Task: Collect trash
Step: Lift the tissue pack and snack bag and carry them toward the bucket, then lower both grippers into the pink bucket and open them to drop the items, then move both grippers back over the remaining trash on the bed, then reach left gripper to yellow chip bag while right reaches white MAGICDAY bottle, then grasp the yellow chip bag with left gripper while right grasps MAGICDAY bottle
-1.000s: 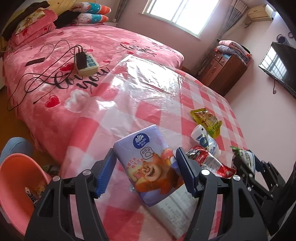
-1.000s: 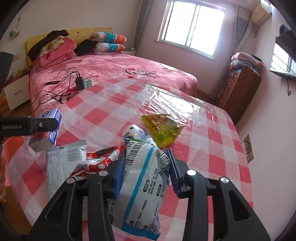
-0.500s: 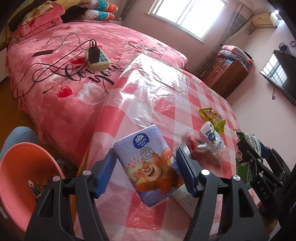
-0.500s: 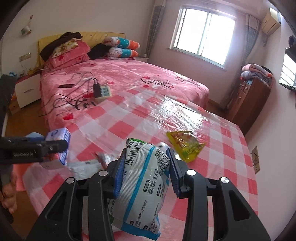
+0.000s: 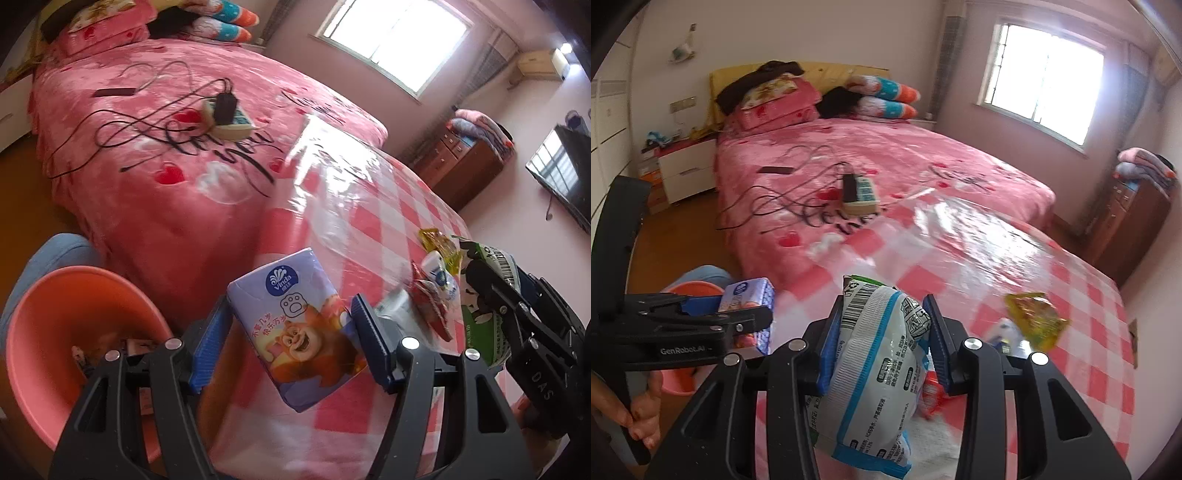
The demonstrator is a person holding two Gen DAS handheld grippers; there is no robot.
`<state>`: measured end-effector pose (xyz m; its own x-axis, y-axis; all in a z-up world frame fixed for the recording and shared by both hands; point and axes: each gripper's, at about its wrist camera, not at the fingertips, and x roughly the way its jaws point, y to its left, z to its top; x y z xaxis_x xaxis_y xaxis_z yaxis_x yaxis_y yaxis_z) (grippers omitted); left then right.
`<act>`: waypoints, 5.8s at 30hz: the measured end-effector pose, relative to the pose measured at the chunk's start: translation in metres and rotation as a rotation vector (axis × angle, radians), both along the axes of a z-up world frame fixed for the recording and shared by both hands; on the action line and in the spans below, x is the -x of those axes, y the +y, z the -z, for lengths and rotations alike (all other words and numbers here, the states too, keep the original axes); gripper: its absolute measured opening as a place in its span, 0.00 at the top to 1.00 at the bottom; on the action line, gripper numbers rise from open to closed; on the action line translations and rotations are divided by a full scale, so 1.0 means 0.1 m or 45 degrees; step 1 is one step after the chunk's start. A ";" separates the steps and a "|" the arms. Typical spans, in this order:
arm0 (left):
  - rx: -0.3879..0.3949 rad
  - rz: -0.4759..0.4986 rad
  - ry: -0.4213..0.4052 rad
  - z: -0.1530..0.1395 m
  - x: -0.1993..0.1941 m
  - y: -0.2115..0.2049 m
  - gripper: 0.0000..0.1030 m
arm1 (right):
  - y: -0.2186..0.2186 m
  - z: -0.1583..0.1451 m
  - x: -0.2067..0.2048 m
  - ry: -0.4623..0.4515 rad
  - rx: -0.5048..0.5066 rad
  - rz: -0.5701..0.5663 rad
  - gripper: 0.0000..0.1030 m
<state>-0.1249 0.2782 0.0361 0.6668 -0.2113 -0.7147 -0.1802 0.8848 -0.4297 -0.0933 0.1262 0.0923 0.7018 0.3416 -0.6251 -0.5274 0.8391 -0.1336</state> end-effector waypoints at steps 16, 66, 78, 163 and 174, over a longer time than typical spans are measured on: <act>0.008 -0.248 0.067 0.31 0.56 0.97 0.35 | 1.17 0.21 0.22 0.238 -0.112 -0.358 0.59; -0.182 -0.112 0.064 0.15 0.44 0.23 0.14 | -0.16 0.39 0.18 0.253 -0.337 -0.125 0.09; -0.217 0.000 0.041 0.00 0.26 -0.26 0.14 | -0.53 0.36 0.13 0.206 -0.354 -0.078 0.08; -0.059 0.183 0.277 0.14 -2.42 -2.84 0.65 | -3.12 0.78 -0.70 0.365 -0.650 0.438 0.08; 0.019 0.241 0.197 -0.05 -2.20 -2.54 0.69 | -2.75 0.84 -0.75 0.377 -0.555 0.331 0.08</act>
